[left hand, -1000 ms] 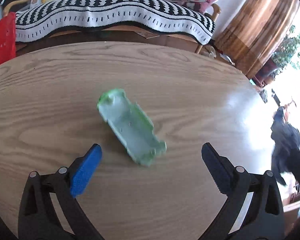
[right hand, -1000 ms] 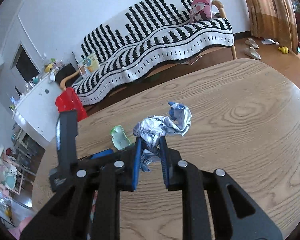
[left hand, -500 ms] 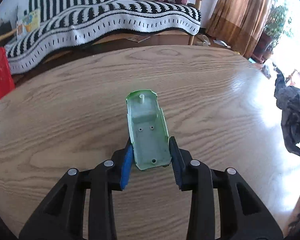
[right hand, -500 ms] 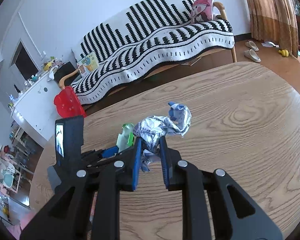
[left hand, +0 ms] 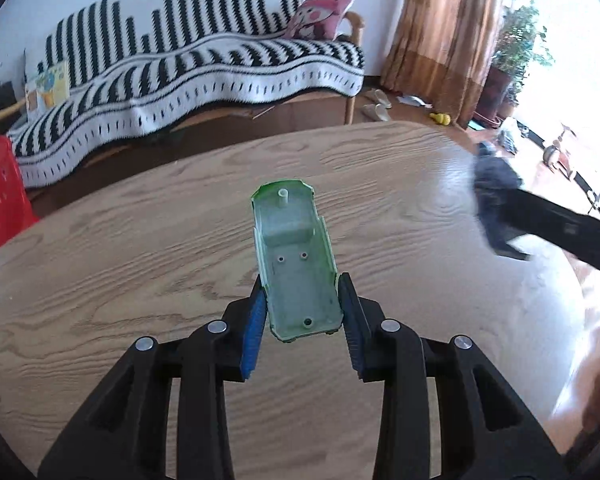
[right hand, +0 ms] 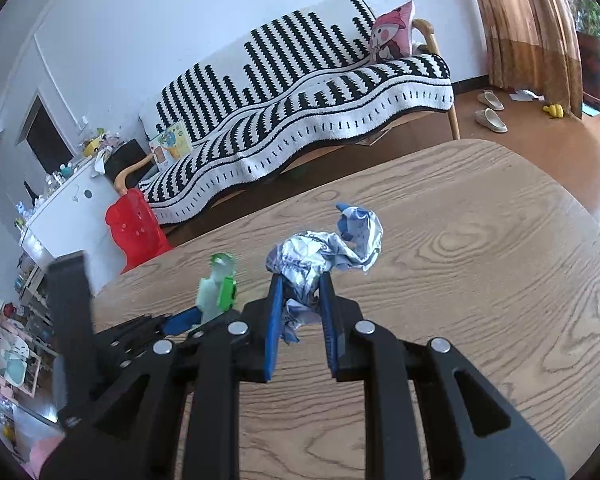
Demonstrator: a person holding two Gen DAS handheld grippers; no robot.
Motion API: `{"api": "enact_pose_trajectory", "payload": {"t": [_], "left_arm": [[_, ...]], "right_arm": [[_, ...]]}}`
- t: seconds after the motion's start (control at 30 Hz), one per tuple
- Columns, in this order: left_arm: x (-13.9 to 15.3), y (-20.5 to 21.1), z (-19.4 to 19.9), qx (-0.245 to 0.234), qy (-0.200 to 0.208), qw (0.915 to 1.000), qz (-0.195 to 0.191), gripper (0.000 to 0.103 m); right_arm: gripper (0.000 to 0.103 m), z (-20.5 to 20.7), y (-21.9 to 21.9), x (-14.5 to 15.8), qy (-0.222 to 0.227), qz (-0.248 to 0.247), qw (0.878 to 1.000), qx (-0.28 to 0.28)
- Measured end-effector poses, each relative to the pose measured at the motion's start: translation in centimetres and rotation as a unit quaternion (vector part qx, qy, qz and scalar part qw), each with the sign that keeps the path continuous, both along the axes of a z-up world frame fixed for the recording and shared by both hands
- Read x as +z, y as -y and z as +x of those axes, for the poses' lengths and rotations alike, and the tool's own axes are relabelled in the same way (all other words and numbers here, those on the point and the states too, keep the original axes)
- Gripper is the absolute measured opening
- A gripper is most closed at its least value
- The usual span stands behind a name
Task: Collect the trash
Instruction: 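Carry the green plastic tray and crumpled foil to the black bin and release both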
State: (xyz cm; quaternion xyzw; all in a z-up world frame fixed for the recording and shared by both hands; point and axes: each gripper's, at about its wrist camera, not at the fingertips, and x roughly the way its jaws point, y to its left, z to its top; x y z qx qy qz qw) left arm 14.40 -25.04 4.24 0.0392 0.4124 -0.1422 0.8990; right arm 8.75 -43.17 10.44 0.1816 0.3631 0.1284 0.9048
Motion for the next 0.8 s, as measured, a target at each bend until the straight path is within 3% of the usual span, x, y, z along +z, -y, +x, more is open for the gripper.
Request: {"api": "enact_pose_trajectory", "payload": {"t": [0.23,0.47,0.57,0.67,0.8], "left_arm": [[3.0,0.6,-4.0,-0.012,0.035,0.9993,-0.001,0.035],[0.7,-0.4,-9.1,-0.015,0.01,0.9997,0.016,0.035],[1.3,-0.7,-11.4,-0.02,0.012,0.9996,0.016,0.035],[4.1,0.4,-14.7,-0.054,0.04,0.9976,0.017,0.035],[7.4,4.1,-18.1,-0.109,0.066,0.9918,0.01,0.035]], "right_arm": [[0.019,-1.9,-0.7,-0.8,-0.013,-0.011,1.0,0.001],[0.019,-5.5,-1.5,-2.0,-0.032,-0.03,0.999,-0.004],[0.019,-7.7,-1.8,-0.2,-0.005,-0.025,1.0,-0.01],[0.019,-11.2,-0.6,1.7,0.032,-0.009,0.999,-0.024],[0.019,-16.6,4.0,3.5,0.054,-0.031,0.996,-0.065]]}}
